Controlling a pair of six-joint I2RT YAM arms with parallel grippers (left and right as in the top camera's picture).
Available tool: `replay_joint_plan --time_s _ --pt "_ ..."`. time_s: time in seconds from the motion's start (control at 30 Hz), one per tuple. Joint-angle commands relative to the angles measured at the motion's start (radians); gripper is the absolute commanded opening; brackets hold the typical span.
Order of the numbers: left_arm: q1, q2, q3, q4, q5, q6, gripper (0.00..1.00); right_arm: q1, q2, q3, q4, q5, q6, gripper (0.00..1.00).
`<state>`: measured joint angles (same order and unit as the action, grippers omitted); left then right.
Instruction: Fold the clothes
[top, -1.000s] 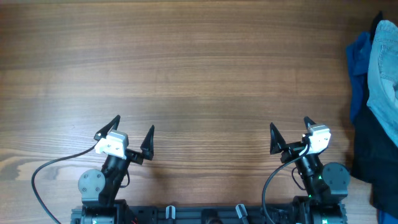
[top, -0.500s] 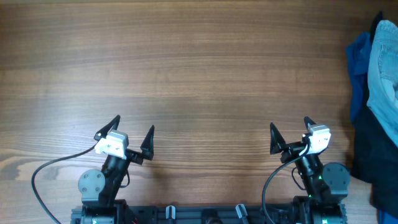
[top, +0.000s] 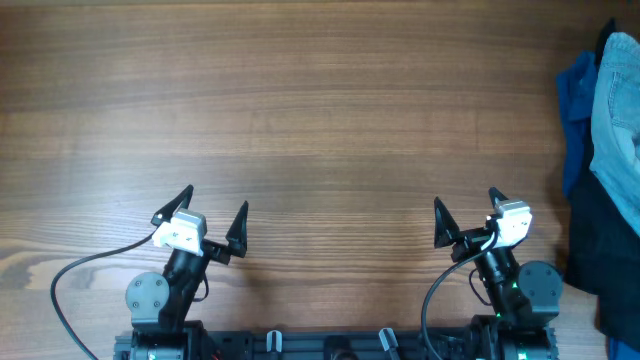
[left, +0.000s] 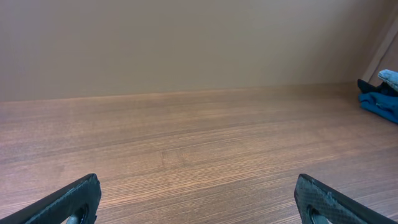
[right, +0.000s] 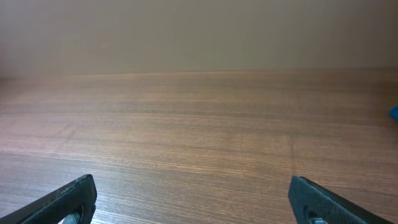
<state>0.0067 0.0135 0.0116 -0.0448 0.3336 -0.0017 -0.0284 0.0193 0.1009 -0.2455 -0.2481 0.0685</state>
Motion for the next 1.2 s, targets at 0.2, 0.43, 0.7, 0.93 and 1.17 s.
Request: replay_joint_plan --time_s 0.2,0.43,0.7,0.93,1.17 --pt "-0.006 -0.007 -0.006 0.000 0.025 -0.006 1.00 -0.004 -0.012 -0.003 0.010 -0.026 0.382 1.00" --pt "-0.006 -0.007 0.004 0.003 0.032 -0.136 1.00 -0.004 0.000 0.047 0.106 -0.198 0.246 1.00" --pt "-0.004 0.206 0.274 -0.078 -0.014 -0.242 1.00 -0.004 0.456 0.464 -0.172 -0.193 0.229 1.00" --pt "-0.004 0.878 1.004 -0.579 -0.002 -0.241 1.00 -0.004 1.163 1.202 -0.729 -0.108 0.075 1.00" --pt "-0.004 1.398 1.676 -1.084 -0.002 -0.186 1.00 -0.051 1.605 1.722 -0.833 0.267 0.096 0.97"
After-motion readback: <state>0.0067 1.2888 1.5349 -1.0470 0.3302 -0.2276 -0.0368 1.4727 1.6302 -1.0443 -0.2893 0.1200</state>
